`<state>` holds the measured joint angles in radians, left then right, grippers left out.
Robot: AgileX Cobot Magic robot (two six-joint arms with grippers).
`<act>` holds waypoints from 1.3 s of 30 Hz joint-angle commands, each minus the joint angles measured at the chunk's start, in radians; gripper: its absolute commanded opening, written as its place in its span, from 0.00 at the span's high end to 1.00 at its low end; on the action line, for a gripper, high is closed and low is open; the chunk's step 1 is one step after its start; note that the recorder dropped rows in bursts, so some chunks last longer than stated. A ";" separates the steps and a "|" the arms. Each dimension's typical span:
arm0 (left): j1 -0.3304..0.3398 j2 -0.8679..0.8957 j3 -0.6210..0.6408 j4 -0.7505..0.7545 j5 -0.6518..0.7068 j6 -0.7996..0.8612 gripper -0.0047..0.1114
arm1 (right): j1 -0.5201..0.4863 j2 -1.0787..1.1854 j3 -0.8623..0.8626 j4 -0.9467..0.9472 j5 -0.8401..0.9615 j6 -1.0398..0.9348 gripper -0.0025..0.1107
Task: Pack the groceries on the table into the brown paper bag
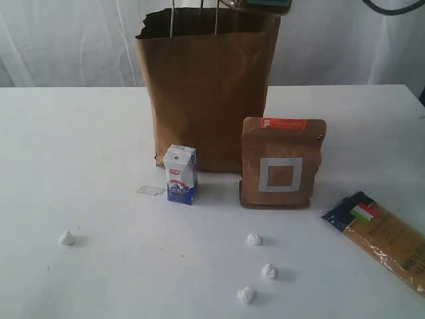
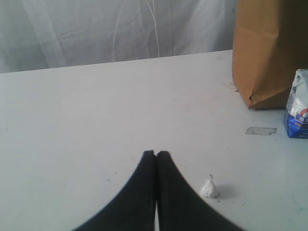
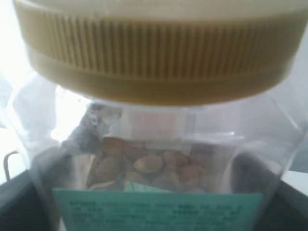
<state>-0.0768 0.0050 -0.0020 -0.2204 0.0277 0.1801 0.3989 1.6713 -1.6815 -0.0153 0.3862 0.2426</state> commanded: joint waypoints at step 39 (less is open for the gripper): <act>-0.007 -0.005 0.002 -0.006 -0.004 0.003 0.96 | 0.088 -0.061 0.414 0.015 -0.738 -0.966 0.98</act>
<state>-0.0768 0.0050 -0.0020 -0.2204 0.0277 0.1801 0.4926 1.5888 -1.2648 0.0000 -0.2729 -0.6667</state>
